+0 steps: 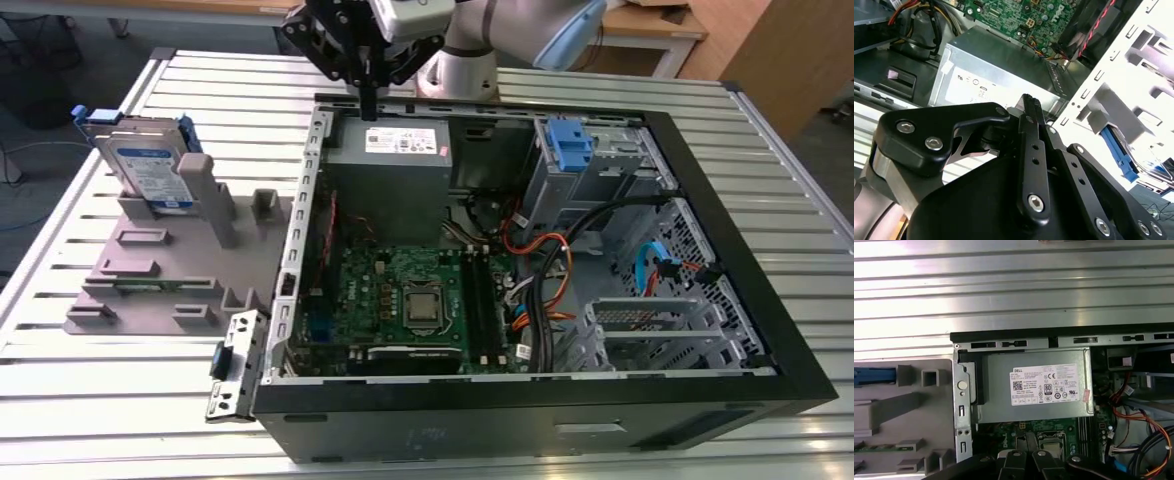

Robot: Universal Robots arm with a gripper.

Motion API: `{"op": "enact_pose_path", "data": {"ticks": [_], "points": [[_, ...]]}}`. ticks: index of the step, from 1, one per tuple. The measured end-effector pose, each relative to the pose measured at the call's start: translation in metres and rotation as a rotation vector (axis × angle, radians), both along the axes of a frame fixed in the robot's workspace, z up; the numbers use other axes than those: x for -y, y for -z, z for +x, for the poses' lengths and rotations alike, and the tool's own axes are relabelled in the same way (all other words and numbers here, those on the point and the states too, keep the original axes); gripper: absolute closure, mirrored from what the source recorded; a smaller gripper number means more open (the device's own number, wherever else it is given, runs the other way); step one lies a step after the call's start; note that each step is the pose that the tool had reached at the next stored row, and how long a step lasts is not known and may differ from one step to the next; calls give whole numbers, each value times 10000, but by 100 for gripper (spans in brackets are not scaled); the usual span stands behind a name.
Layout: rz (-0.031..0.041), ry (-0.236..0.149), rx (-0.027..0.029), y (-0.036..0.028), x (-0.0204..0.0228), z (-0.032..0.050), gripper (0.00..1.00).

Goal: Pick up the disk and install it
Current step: 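Reach for the disk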

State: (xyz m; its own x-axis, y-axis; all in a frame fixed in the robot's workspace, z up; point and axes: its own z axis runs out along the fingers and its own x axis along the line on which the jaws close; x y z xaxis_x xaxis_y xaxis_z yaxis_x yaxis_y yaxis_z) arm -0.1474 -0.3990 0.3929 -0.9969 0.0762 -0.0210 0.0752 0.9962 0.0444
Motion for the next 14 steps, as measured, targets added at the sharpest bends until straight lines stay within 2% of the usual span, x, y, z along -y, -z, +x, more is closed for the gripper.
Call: {"op": "enact_pose_path", "data": {"ticks": [9,14], "points": [[1,0,0,1,0,-98,89],[0,-1,0,0,0,-115,89]]}}
